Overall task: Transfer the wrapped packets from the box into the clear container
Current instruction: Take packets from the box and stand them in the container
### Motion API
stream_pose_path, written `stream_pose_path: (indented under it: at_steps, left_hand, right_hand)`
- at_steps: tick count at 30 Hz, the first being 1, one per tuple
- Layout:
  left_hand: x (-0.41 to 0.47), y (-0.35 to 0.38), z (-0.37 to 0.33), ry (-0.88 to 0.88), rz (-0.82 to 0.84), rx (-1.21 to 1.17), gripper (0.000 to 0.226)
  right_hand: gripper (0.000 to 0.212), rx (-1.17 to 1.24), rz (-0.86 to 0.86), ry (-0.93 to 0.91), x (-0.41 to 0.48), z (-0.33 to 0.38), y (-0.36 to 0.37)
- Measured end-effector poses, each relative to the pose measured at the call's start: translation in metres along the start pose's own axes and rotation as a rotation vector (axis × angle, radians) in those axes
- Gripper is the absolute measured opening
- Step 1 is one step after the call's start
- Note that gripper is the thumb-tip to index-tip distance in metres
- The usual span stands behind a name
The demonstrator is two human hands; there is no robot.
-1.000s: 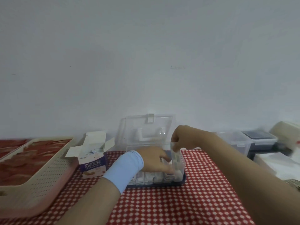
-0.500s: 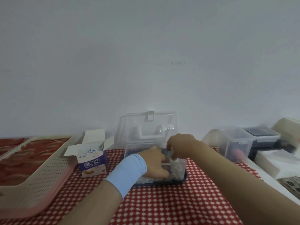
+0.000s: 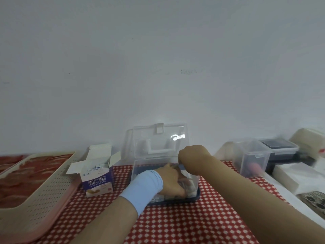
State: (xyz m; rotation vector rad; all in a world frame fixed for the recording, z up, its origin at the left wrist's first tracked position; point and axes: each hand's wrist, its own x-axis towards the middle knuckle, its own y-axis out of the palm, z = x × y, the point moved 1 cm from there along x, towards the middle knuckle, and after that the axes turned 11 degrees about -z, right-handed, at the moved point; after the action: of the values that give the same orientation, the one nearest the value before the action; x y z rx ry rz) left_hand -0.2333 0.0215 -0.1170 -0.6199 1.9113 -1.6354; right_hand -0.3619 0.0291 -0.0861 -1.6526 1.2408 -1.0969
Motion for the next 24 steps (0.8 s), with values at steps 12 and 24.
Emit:
stream_pose_path:
  at_steps: [12,24]
  left_hand:
    - [-0.019,-0.02,0.008,0.014,-0.141,-0.17,0.051]
    - [-0.108,-0.086,0.112,-0.28,-0.733,-0.38,0.02]
  right_hand:
    - [0.024,0.241,0.119,0.052,-0.003,-0.01,-0.016]
    - [0.025,0.502,-0.262,0.05,0.009,0.036,-0.102]
